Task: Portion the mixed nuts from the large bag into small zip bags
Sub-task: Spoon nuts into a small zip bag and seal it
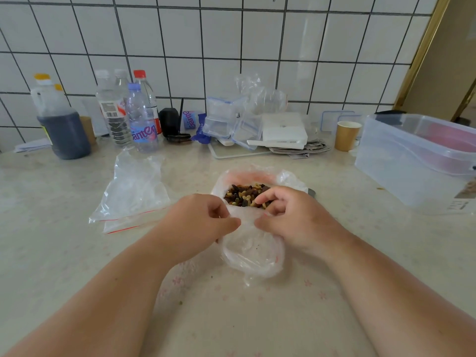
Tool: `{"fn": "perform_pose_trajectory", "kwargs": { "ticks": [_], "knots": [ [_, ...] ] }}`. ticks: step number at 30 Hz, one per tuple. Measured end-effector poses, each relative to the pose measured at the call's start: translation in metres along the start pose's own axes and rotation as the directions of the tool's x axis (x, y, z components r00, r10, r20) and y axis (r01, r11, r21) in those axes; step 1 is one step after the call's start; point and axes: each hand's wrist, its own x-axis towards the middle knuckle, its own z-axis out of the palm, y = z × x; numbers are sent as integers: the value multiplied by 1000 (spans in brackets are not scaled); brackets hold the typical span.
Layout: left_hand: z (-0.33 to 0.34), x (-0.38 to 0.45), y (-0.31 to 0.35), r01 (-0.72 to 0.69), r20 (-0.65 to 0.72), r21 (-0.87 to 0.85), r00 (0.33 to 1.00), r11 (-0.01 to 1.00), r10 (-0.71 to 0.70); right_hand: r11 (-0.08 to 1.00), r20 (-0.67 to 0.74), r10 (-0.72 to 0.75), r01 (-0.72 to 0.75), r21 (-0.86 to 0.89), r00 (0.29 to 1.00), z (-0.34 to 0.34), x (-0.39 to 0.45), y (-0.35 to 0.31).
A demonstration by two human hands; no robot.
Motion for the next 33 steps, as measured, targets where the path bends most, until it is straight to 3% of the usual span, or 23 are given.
{"fn": "perform_pose_trajectory", "kwargs": {
  "ticks": [5,9,13,22,25,29,33],
  "knots": [
    [0,2,-2,119,15,-5,993,993,-118,1000,-104,12,-9,29,995,-2,2,-1],
    [-1,6,-5,157,-62,43,986,987,-154,994,16,107,-107,36,994,-5,-1,-3],
    [-1,8,-8,164,-26,5,986,986,-164,992,131,120,-125,27,984,-2,0,1],
    [2,8,-8,127,-51,-45,990,991,-129,970,146,142,-167,175,979,-8,5,6],
    [2,10,-10,180,-77,-126,979,976,-190,970,58,155,-163,182,986,-20,8,10],
    [-2,13,-11,200,-85,-197,972,960,-219,974,-253,226,-215,71,941,-44,19,25],
    [-2,14,-10,168,-81,-235,978,957,-192,955,-342,281,-298,5,897,-58,28,42]
  ]
}}
